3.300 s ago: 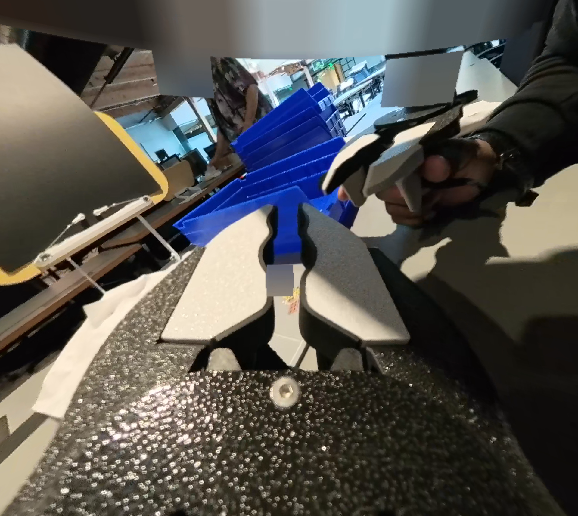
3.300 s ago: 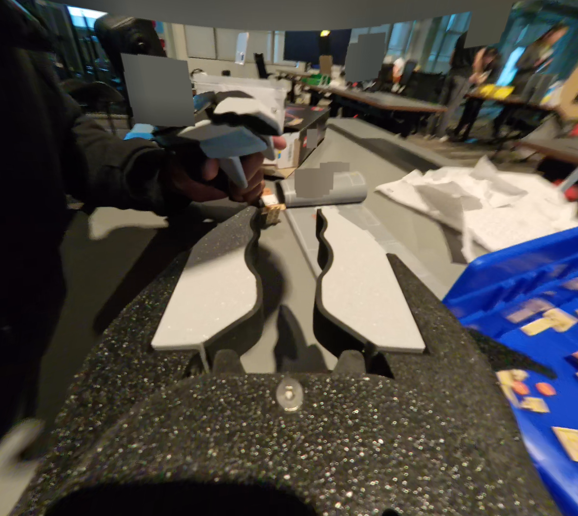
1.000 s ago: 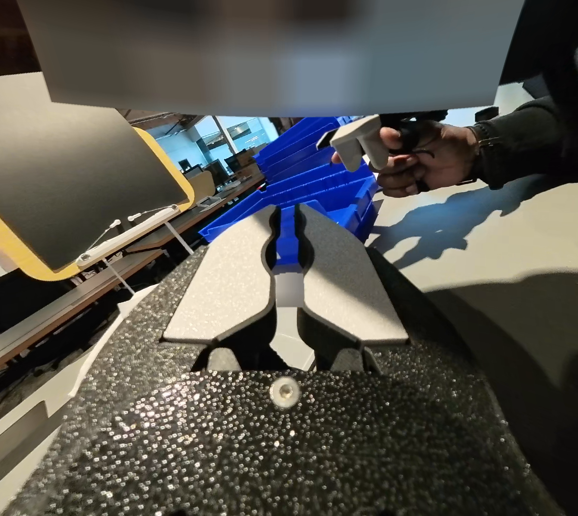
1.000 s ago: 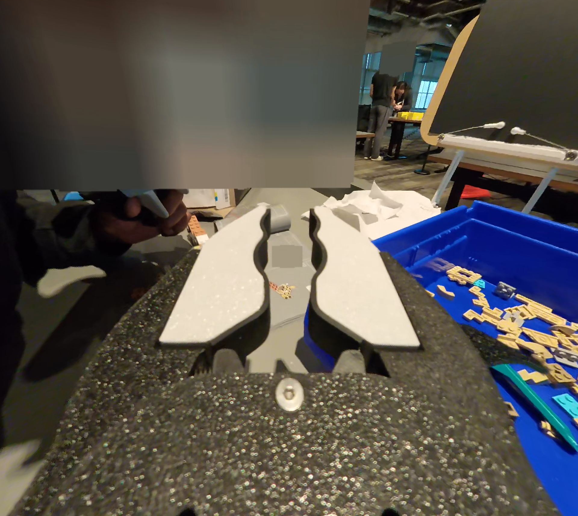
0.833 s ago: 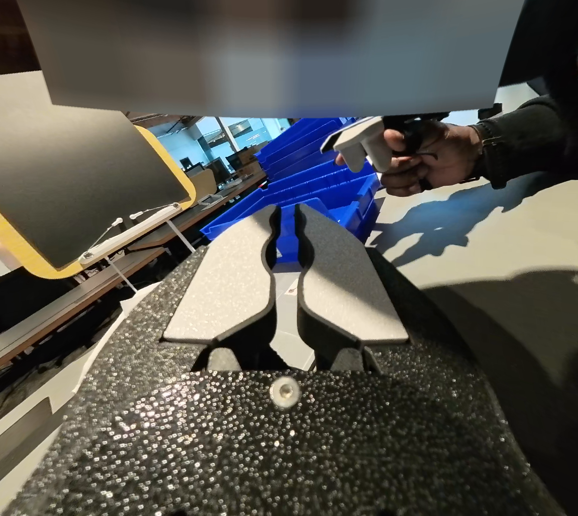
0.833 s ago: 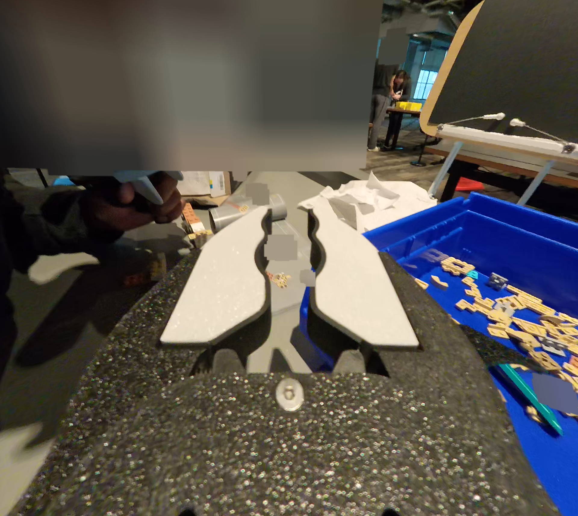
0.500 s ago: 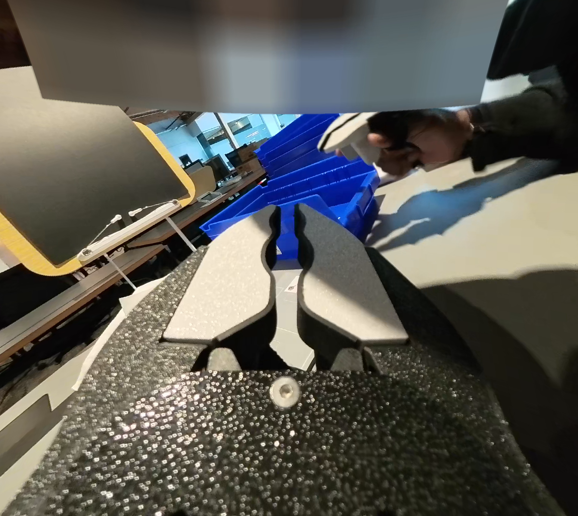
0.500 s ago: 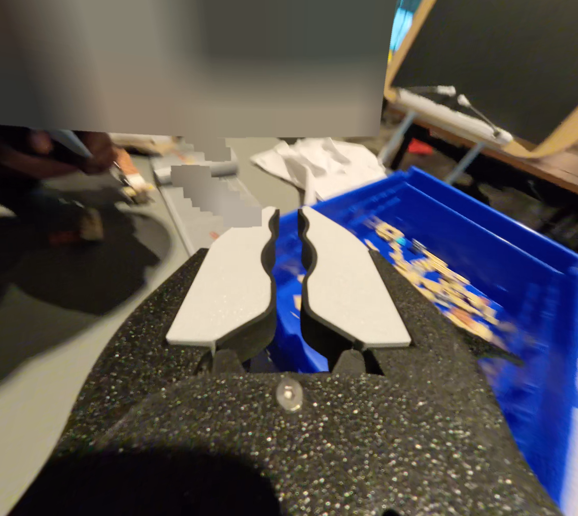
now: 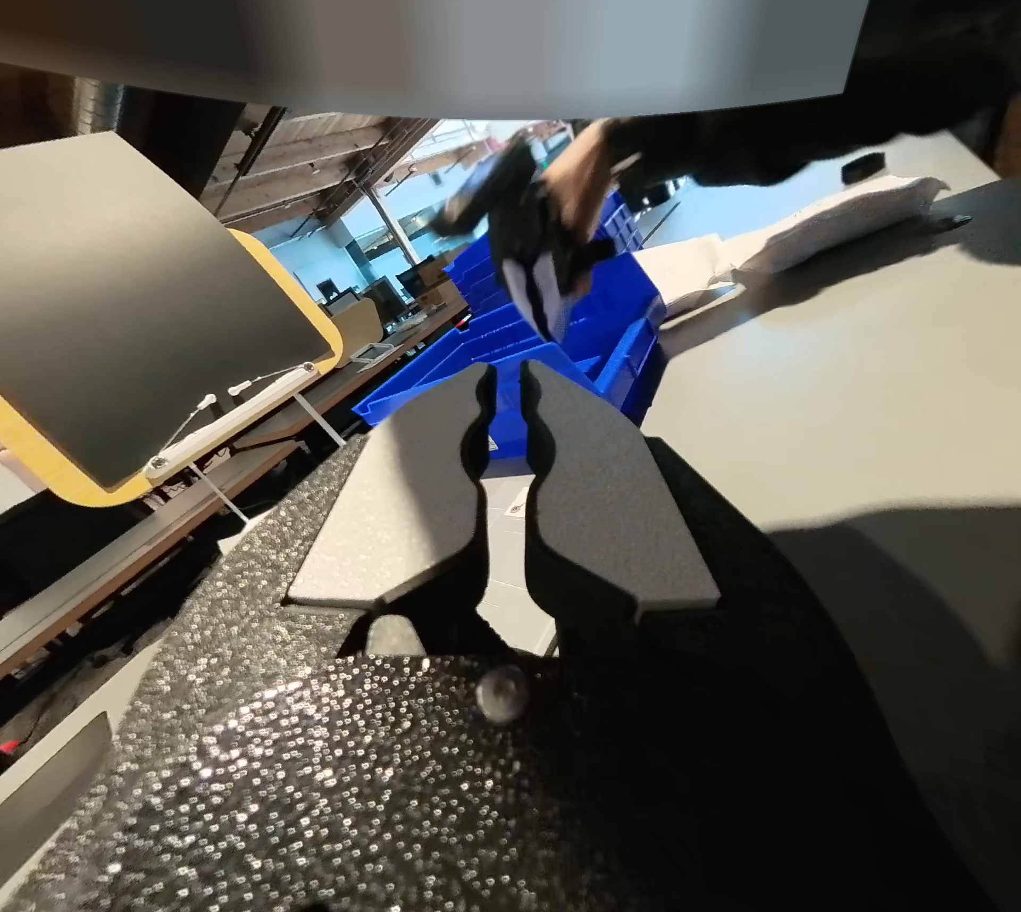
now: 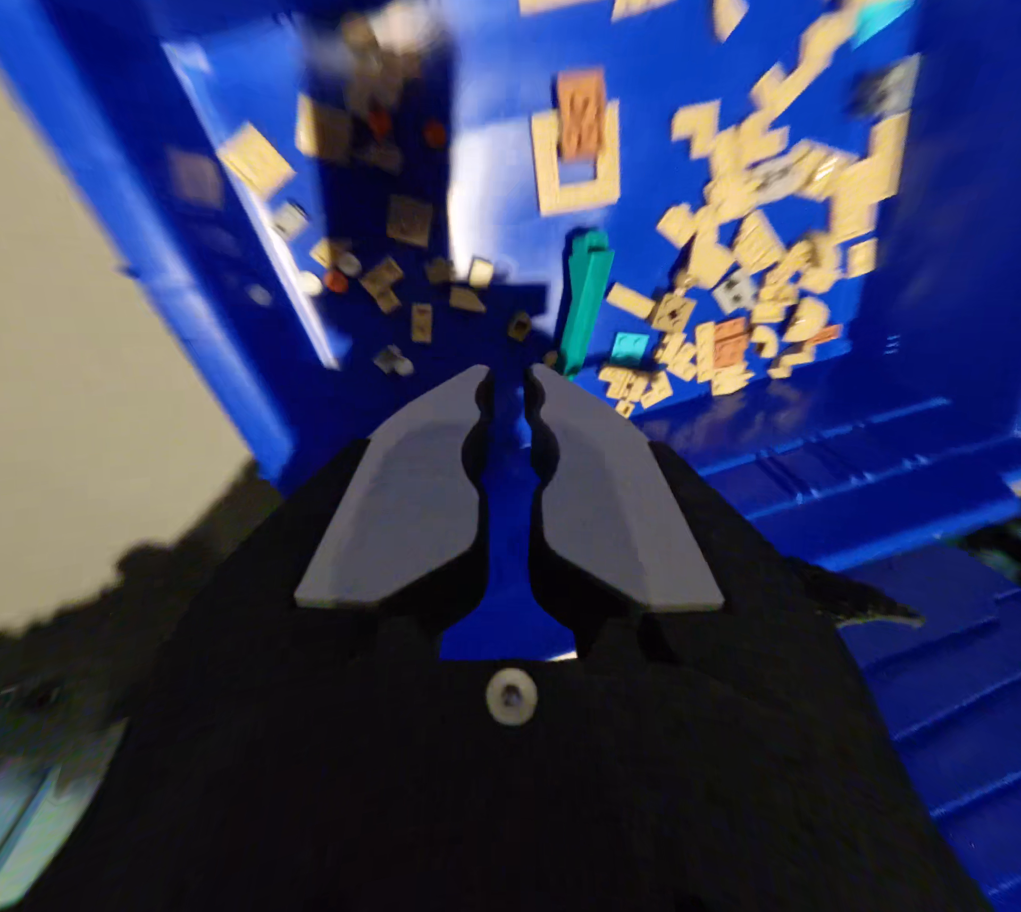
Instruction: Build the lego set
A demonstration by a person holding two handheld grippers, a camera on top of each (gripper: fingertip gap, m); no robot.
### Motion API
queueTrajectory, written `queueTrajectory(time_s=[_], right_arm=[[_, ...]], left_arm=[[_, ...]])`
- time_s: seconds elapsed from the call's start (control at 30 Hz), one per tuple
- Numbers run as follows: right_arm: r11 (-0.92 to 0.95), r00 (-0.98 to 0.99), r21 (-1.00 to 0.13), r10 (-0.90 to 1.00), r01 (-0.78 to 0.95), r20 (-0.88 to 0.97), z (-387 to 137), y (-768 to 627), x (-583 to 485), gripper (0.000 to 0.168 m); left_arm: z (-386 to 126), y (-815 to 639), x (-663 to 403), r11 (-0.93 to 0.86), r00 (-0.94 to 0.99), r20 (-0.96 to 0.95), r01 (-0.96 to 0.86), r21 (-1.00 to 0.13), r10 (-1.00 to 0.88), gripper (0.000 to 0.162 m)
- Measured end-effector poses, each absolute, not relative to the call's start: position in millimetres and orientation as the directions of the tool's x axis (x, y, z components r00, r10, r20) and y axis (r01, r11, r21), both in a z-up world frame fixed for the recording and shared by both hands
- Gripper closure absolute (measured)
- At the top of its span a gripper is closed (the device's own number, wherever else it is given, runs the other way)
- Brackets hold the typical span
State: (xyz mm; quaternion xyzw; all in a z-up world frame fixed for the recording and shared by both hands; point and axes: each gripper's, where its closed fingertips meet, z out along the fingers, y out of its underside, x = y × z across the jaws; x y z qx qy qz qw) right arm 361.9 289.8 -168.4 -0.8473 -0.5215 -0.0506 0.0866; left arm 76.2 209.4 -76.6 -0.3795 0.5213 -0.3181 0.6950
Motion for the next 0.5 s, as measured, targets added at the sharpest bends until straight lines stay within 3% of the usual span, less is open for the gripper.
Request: queueTrajectory(time_s=[0.17, 0.5], right_arm=[[-0.444, 0.439, 0.085, 0.896, 0.892, 0.072, -192.9, 288.7, 369.5, 0.161], [-0.478, 0.482, 0.156, 0.876, 0.864, 0.013, -209.2, 291.7, 371.4, 0.149]], left_arm=[[-75.3, 210.7, 74.0, 0.521, 0.263, -0.494, 0.039, -0.853, -0.829, 0.154], [-71.8, 207.6, 72.2, 0.533, 0.265, -0.504, 0.045, -0.845, -0.822, 0.155]])
